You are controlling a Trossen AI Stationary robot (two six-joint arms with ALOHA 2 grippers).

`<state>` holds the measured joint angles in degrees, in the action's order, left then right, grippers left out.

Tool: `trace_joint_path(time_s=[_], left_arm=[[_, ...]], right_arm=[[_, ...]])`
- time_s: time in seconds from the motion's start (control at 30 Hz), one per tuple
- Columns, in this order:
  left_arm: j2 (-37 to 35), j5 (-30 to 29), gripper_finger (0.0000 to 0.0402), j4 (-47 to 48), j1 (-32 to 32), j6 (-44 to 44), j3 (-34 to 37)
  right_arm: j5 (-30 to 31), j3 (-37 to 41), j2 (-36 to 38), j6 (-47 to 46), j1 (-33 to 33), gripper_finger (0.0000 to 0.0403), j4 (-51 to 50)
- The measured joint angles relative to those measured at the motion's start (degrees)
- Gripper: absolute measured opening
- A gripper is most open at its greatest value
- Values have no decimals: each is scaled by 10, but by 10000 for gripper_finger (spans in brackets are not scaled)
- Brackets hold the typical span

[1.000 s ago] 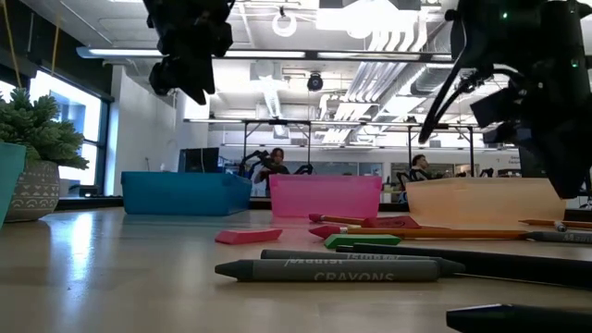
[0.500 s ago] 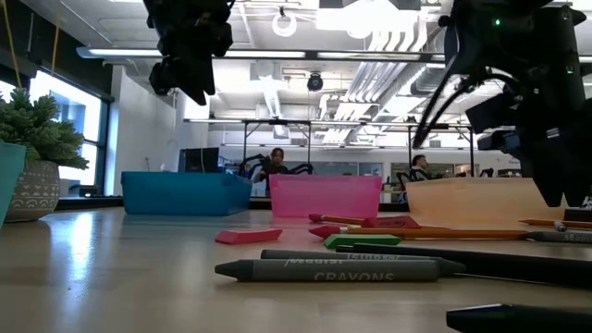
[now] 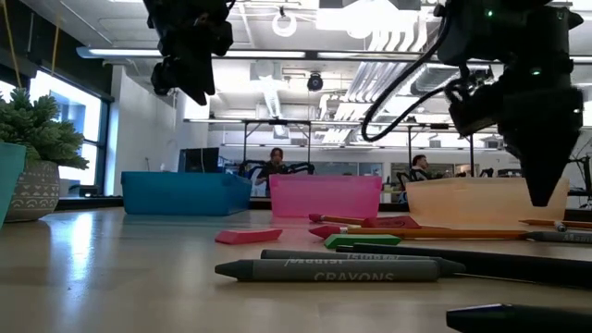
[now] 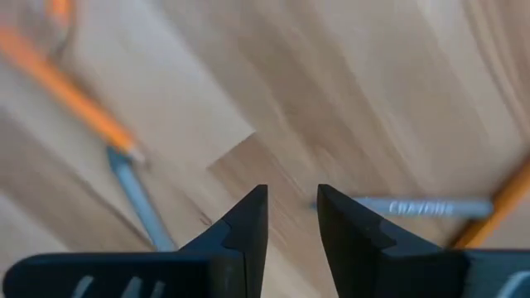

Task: Sort crayons/erasers/pens/pencils in bins
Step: Put the gray crayon into the pink bin

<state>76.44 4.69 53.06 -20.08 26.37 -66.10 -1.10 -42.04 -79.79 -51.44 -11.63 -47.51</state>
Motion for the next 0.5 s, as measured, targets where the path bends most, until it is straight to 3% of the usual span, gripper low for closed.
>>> trace_joint_path(time_s=[0.3,0.5], left_arm=[[0,0,133,0,0,0,0],[0,1,133,0,0,-15,0]], right_arm=[[44,0,0,-297,0,99,-20],[79,0,0,-422,-14,99,-28]])
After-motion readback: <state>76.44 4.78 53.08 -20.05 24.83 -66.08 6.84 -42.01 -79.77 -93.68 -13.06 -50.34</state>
